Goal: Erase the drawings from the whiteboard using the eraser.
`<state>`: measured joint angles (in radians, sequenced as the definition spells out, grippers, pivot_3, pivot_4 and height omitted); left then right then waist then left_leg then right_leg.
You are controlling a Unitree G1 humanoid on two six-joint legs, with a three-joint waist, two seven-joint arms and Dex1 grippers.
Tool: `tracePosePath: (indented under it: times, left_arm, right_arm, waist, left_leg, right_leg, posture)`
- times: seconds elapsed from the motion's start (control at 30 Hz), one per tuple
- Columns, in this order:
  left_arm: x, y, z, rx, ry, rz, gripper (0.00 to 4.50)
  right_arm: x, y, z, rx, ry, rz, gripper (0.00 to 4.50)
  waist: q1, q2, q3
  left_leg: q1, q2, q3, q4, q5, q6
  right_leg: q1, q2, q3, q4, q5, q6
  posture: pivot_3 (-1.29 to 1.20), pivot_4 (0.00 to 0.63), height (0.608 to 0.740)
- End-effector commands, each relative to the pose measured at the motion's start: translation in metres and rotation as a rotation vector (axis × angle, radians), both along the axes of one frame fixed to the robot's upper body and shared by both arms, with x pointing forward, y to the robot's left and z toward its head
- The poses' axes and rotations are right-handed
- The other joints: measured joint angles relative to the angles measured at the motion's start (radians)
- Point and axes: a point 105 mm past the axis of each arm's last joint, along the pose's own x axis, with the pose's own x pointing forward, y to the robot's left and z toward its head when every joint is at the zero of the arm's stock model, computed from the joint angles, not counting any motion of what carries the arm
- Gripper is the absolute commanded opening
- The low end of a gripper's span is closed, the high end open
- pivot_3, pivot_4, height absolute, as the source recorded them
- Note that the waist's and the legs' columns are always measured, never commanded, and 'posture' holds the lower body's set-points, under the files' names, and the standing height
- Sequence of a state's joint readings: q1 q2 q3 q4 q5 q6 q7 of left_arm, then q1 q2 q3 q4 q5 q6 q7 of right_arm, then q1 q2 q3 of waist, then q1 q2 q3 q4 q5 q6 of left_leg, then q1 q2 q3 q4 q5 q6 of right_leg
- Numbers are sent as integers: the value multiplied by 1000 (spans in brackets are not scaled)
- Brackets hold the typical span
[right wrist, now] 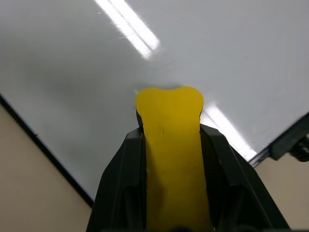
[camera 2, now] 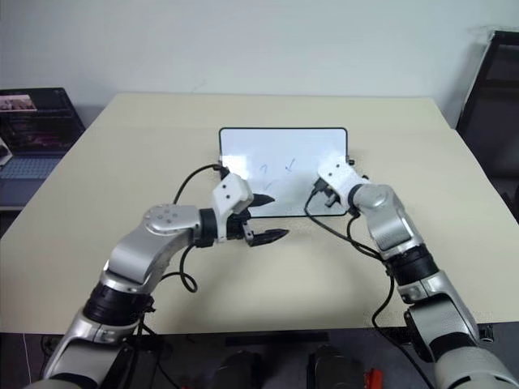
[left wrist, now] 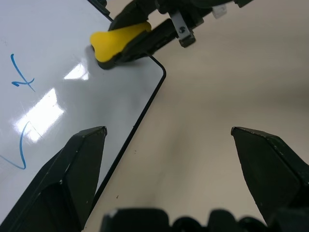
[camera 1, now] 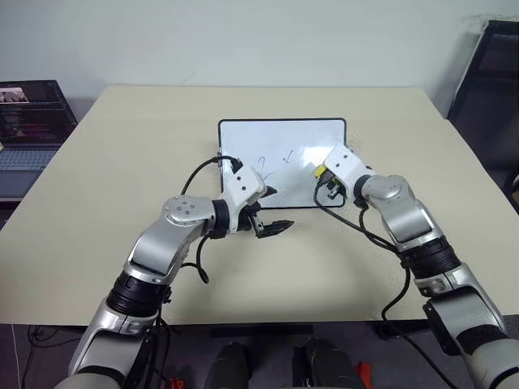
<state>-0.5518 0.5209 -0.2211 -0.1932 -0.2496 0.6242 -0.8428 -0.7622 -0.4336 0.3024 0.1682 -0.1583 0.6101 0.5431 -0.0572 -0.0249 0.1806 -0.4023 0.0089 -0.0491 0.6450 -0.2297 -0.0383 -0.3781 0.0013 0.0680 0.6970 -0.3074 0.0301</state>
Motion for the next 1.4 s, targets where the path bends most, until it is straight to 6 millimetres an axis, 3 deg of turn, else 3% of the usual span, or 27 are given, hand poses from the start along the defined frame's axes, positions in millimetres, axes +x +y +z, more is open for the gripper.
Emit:
tracePosePath:
  times: [0.03, 0.23, 0.47, 0.63, 0.77, 0.9, 1.03, 1.13, 1.4]
  left_arm:
    - [1, 4, 8, -10, -45, 16, 4500]
    - [10, 21, 8, -37, -61, 142, 4500]
    - [21, 46, 6, -80, -67, 302, 4500]
    - [26, 69, 2, -98, -86, 429, 4500]
    - [32, 88, 12, -180, -167, 590, 4500]
    - [29, 92, 13, -208, -174, 614, 4500]
    - [28, 92, 8, -180, -163, 621, 4500]
    - [28, 89, 10, -172, -163, 612, 4500]
    - [32, 76, 21, -151, -162, 582, 4500]
  right_arm:
    - [3, -1, 13, 16, -59, -21, 1138]
    - [-3, 3, 53, 243, -181, -6, 1126]
    - [-26, 12, 73, 413, -269, 83, 1125]
    - [-54, 13, 56, 457, -255, 121, 1125]
    - [-73, 11, 31, 506, -190, 102, 1123]
    - [-82, 3, 17, 514, -175, 79, 1123]
    - [-80, -12, 0, 451, -155, 47, 1123]
    - [-77, -17, -2, 436, -161, 28, 1123]
    - [-45, 12, 24, 292, -218, 92, 1123]
  waist:
    - [0, 0, 0]
    - [1, 0, 1]
    - [3, 0, 1]
    - [7, 0, 1]
    - [12, 0, 1]
    - [14, 0, 1]
    - [17, 0, 1]
    - [18, 0, 1]
    - [13, 0, 1]
  left_leg:
    - [0, 0, 0, 0, 0, 0]
    - [-1, 0, 0, -1, 0, 0]
    - [-5, 0, -2, -1, 0, 0]
    - [-7, 0, -4, -2, 0, 0]
    - [-7, 0, -5, -1, 0, 0]
    - [-7, 0, -4, -1, 0, 0]
    - [-7, 0, -4, -1, 0, 0]
    - [-7, 0, -4, -1, 0, 0]
    - [-6, 0, -3, -1, 0, 0]
  right_leg:
    - [0, 0, 0, 0, 0, 0]
    - [-1, 0, 0, -1, 0, 0]
    - [-3, -1, 0, -4, 0, 0]
    - [-3, -1, 0, -6, 0, 0]
    - [-2, -2, -1, -6, 0, 0]
    - [-2, -2, -1, -7, 0, 0]
    - [-2, -2, -1, -7, 0, 0]
    - [-2, -2, -2, -7, 0, 0]
    - [-2, -1, -3, -6, 0, 0]
  posture:
    - [0, 150, 740]
    - [0, 150, 740]
    - [0, 150, 740]
    - [0, 150, 740]
    - [0, 150, 740]
    - [0, 150, 740]
    - [0, 150, 740]
    - [0, 150, 740]
    - [0, 150, 740]
